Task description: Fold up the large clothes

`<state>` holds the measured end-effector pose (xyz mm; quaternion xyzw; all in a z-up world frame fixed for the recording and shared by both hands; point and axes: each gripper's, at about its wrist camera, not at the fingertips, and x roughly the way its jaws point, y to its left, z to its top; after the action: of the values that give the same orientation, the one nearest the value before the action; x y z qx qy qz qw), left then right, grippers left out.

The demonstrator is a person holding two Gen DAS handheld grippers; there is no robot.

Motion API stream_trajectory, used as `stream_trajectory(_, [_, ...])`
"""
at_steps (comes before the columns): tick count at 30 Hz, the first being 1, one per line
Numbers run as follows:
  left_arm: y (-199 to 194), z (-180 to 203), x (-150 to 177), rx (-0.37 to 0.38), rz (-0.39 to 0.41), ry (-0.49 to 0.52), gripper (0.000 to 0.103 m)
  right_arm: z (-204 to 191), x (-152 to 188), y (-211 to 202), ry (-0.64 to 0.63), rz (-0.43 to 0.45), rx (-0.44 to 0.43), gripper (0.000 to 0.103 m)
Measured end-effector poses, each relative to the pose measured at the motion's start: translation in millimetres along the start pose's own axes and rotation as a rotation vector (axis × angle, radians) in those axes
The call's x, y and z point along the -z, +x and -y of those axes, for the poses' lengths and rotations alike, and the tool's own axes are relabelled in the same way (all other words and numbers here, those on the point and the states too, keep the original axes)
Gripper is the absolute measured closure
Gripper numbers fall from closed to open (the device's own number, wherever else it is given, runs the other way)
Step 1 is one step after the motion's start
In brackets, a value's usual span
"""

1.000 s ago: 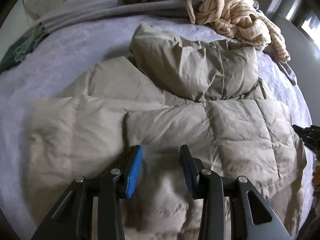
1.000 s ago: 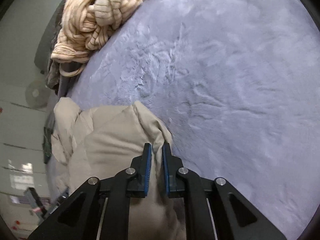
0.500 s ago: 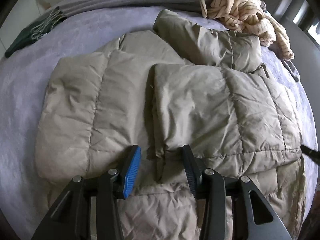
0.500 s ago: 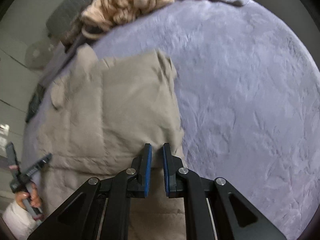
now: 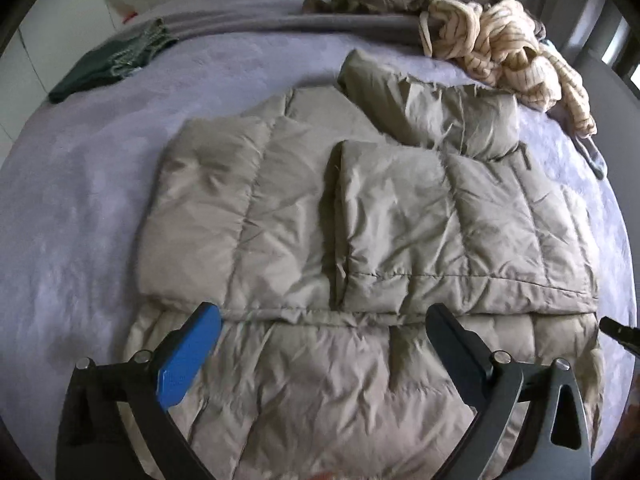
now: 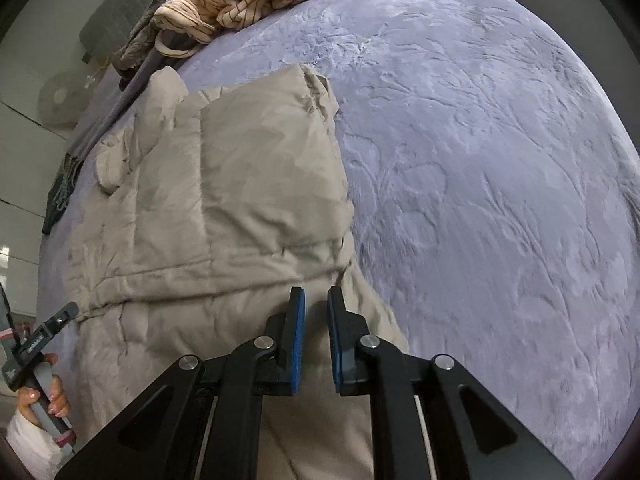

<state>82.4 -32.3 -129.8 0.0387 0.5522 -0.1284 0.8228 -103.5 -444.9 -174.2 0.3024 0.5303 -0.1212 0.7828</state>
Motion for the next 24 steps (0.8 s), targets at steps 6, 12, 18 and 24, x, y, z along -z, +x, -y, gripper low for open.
stream_trajectory(6, [-18.1, -2.5, 11.0, 0.0, -0.05, -0.032, 0.001, -6.2, 12.5, -13.2, 0.008, -0.028, -0.013, 0.09])
stream_trajectory(12, [-31.1, -2.5, 27.7, 0.009, -0.1, -0.044, 0.001, -15.9, 23.9, -29.1, -0.005, -0.041, -0.032, 0.089])
stream_trajectory(18, [-53.8, -2.8, 44.7, 0.032, -0.091, -0.066, 0.0, -27.1, 36.2, -46.2, -0.021, -0.045, -0.053, 0.048])
stream_trajectory(24, [-73.8, -8.4, 60.0, 0.047, -0.098, -0.075, 0.001, -35.6, 50.1, -60.2, -0.009, -0.044, -0.077, 0.022])
